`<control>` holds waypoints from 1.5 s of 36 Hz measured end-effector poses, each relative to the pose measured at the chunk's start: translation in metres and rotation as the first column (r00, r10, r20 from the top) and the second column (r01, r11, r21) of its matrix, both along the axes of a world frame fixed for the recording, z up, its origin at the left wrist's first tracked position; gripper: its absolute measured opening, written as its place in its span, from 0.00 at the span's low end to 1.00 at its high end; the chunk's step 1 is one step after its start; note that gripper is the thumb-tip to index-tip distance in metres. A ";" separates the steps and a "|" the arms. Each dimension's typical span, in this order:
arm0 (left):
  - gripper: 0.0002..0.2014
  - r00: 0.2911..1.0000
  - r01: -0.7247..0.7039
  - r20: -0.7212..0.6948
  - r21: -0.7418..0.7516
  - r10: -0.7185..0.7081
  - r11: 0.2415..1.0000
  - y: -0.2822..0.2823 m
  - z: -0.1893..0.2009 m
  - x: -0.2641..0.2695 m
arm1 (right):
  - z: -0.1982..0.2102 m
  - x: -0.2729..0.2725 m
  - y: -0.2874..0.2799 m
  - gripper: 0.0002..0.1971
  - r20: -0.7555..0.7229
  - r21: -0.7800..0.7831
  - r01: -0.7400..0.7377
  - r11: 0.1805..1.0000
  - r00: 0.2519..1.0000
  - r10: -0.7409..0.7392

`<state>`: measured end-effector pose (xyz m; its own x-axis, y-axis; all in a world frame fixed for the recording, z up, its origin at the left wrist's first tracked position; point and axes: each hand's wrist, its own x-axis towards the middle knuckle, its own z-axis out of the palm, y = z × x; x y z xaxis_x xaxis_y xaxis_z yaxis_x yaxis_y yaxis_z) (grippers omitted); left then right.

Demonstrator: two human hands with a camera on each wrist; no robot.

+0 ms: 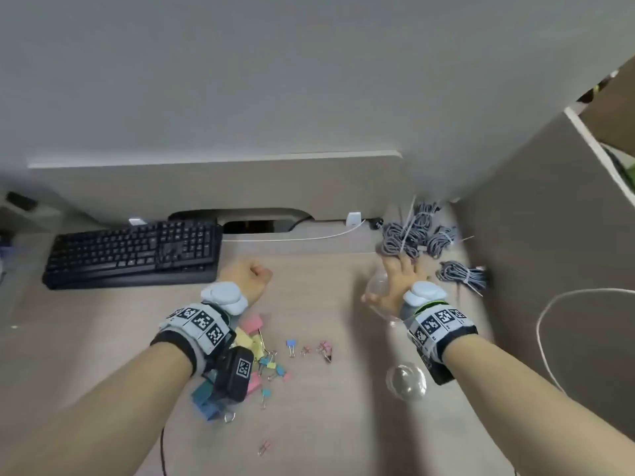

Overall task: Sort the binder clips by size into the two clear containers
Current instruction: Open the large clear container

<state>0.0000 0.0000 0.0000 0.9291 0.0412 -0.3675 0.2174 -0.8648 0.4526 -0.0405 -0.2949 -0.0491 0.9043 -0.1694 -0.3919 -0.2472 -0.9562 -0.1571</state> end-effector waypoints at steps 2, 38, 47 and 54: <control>0.09 0.998 -0.043 -0.040 -0.043 0.041 0.998 -0.003 -0.011 -0.001 | -0.003 0.003 -0.004 0.53 -0.085 0.000 -0.016 1.000 0.996 0.016; 0.46 0.699 -0.703 -0.698 -0.630 0.155 0.330 0.071 -0.018 -0.034 | 0.067 0.009 0.200 0.45 -0.302 0.730 0.440 0.523 0.894 -0.330; 0.36 0.619 -0.759 -0.783 -0.576 0.064 0.303 0.079 -0.017 -0.029 | 0.072 -0.006 0.205 0.46 0.035 0.680 0.093 0.727 0.987 -0.160; 0.43 0.601 -0.794 -0.776 -0.551 0.193 0.257 0.087 -0.016 -0.015 | 0.047 -0.005 0.162 0.50 0.064 0.627 0.173 0.759 0.960 -0.272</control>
<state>-0.0151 0.0874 -0.0162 0.4915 -0.1582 -0.8564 0.8592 0.2486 0.4472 -0.0452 -0.1332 -0.0020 0.9249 -0.1430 -0.3523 -0.3685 -0.5659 -0.7375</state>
